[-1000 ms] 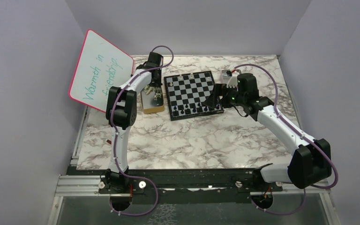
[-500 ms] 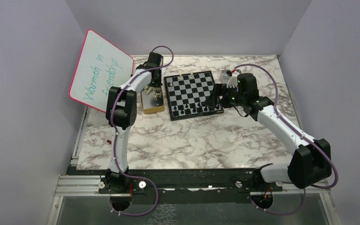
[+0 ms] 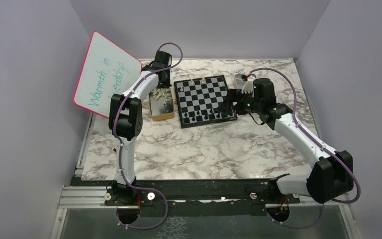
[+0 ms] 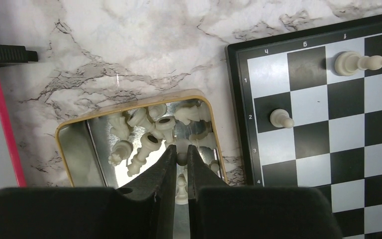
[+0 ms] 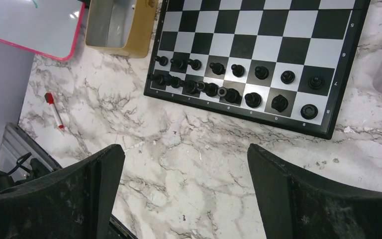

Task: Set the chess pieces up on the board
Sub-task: Pick up the chess piece from the storage box, then place the chess piece on the chessboard.

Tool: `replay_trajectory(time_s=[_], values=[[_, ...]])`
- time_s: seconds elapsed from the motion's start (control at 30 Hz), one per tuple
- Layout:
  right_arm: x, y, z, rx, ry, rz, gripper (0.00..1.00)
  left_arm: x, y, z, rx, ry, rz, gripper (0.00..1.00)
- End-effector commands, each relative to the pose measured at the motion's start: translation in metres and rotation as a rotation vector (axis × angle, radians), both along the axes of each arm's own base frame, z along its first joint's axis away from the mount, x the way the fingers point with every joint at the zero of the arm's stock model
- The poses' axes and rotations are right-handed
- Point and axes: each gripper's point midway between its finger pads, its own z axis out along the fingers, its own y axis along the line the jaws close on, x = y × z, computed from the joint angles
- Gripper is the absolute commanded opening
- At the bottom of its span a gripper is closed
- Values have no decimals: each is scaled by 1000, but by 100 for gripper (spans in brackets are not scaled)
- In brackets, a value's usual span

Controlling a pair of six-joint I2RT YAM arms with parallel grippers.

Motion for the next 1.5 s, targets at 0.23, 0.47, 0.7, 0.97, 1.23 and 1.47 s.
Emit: replay_trajectory(time_s=[0.23,0.47,0.7,0.97,1.23,1.47], values=[[-7,-2,5,0,-21,6,100,5,-37,64,-83,-114,-62,12],[-7,-4,5,-11,-26,2,100,6,-78,68,-96,-134,-136,12],[-8,-6,5,-20,-28,-2,100,10,-115,58,-86,-143,-202,12],[-8,-7,5,-25,-30,-4,100,14,-127,35,-62,-121,-223,12],[-7,-5,6,-21,-28,-1,100,19,-121,16,-4,-107,-227,12],[-7,-6,7,-22,-30,-7,100,24,-119,8,21,-108,-222,12]])
